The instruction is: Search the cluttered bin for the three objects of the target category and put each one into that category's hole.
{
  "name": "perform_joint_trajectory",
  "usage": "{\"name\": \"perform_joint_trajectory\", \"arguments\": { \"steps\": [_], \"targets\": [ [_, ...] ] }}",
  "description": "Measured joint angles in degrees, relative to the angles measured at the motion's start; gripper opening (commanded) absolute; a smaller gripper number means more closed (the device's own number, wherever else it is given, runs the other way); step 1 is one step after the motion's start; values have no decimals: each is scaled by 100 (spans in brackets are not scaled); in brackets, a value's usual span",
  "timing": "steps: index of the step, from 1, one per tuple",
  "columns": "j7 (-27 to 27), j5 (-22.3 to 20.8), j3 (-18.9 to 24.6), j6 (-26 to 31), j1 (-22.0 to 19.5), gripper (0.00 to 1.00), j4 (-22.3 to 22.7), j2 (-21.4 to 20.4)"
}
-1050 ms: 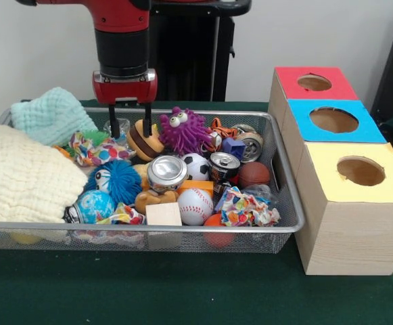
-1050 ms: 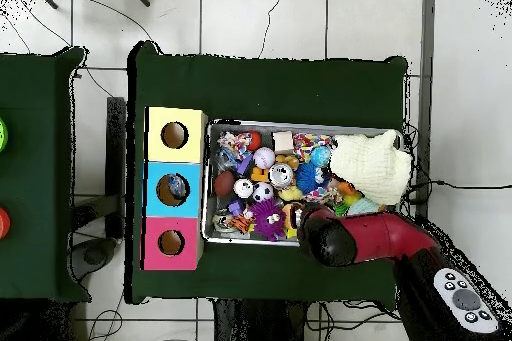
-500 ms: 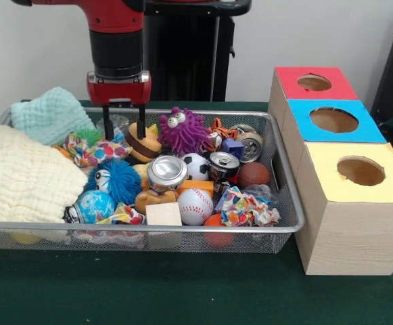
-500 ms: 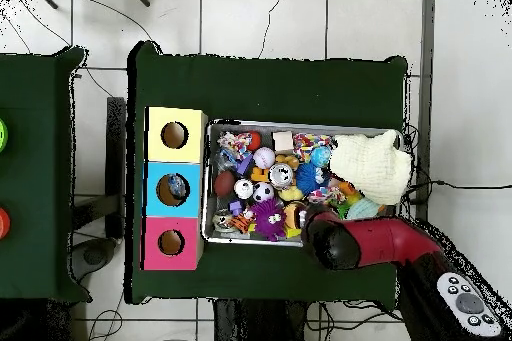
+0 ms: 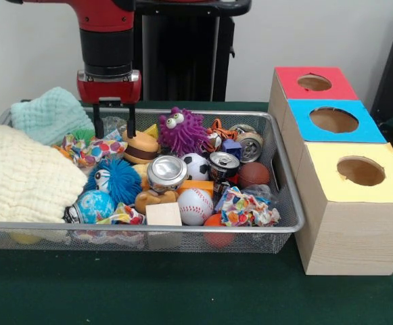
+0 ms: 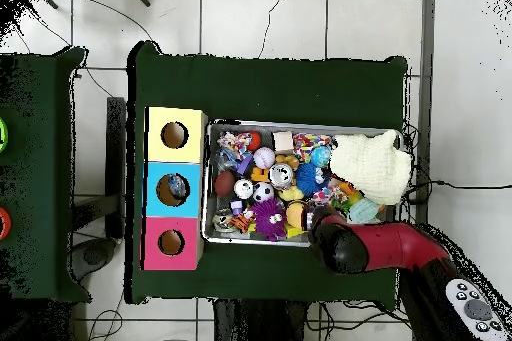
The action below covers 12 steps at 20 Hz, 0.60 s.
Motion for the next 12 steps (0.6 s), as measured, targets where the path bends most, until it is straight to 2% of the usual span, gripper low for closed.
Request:
{"name": "perform_joint_trajectory", "arguments": {
  "steps": [12],
  "targets": [
    [0,-22,-223,-34,17,100,-31,166]
  ]
}}
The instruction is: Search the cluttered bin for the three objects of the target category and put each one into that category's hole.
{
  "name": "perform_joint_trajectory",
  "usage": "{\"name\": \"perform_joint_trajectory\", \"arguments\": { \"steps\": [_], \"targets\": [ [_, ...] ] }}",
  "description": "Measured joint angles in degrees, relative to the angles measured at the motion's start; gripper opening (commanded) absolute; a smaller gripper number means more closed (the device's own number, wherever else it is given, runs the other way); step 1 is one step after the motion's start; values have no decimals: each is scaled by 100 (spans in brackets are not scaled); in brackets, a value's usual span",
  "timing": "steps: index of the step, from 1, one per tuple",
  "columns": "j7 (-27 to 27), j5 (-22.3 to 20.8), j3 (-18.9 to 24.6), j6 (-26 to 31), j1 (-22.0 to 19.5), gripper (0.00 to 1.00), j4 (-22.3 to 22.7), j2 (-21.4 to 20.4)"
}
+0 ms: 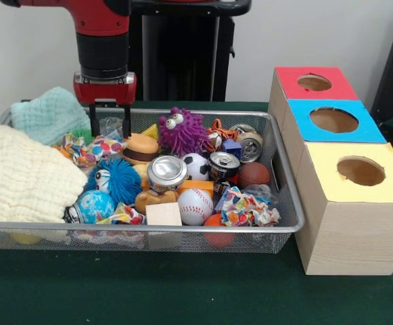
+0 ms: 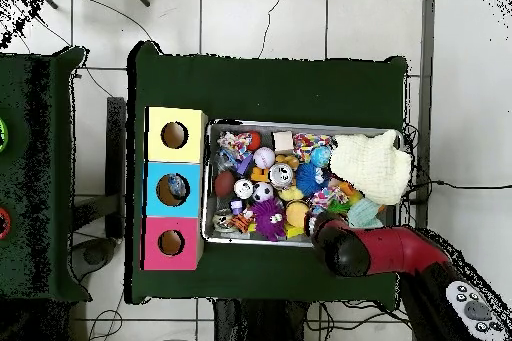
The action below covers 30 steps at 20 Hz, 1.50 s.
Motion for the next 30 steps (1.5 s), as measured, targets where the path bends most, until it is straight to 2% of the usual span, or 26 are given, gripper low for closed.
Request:
{"name": "perform_joint_trajectory", "arguments": {
  "steps": [5,12,18,19,30],
  "targets": [
    [0,-85,-160,-30,106,100,-60,242],
    [-1,-85,-192,-26,100,100,-203,433],
    [-1,-87,-199,-28,67,100,-437,771],
    [-1,-86,-197,-31,51,0,-458,893],
    [-1,-88,-260,-28,179,0,-458,861]
  ]
}}
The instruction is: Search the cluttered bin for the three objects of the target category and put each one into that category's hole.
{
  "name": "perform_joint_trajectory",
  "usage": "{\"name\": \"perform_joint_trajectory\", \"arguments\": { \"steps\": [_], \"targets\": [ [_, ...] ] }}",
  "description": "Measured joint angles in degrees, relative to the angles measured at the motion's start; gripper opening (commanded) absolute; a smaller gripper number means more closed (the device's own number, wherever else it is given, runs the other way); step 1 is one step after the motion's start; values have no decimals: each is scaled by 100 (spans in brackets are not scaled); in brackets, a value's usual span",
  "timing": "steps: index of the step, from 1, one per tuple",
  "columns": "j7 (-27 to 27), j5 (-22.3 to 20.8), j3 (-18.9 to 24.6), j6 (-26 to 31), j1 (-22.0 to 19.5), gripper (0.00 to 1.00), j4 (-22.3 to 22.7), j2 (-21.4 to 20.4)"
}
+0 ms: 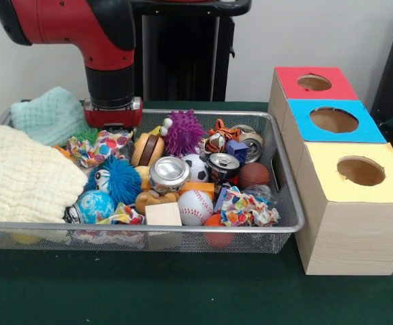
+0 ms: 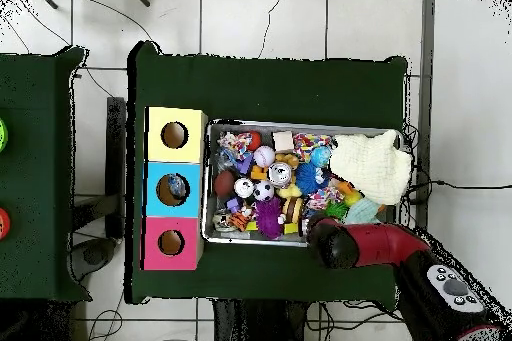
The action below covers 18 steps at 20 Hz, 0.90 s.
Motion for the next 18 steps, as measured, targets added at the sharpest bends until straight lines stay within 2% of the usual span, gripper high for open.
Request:
{"name": "perform_joint_trajectory", "arguments": {
  "steps": [7,18],
  "targets": [
    [0,62,-17,0,25,0,143,-193],
    [1,927,-10,82,24,0,985,-1638]
  ]
}}
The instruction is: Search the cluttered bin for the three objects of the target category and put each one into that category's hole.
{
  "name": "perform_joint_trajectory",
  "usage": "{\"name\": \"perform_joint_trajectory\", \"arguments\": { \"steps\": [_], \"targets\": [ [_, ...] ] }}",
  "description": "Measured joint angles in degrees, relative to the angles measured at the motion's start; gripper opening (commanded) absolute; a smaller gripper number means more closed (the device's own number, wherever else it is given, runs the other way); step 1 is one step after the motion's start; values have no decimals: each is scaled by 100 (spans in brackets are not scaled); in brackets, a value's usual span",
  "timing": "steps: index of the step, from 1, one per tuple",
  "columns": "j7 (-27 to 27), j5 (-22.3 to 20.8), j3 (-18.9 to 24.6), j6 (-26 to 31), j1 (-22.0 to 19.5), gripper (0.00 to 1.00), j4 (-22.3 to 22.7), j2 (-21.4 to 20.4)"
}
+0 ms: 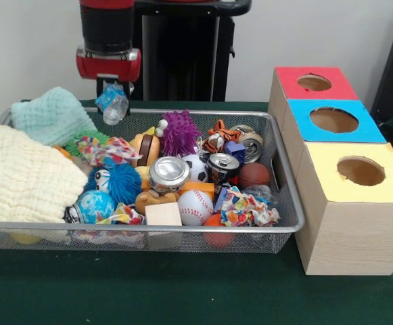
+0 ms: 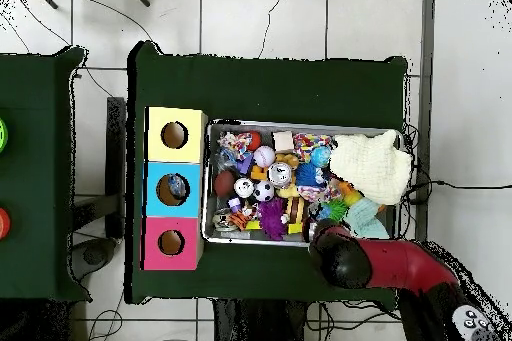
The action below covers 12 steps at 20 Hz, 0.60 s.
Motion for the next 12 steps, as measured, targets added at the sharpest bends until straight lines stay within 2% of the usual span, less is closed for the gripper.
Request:
{"name": "perform_joint_trajectory", "arguments": {
  "steps": [2,6,12],
  "targets": [
    [0,208,4,46,0,0,117,-302],
    [0,422,1,64,39,0,237,-613],
    [0,583,-76,67,511,0,252,-831]
  ]
}}
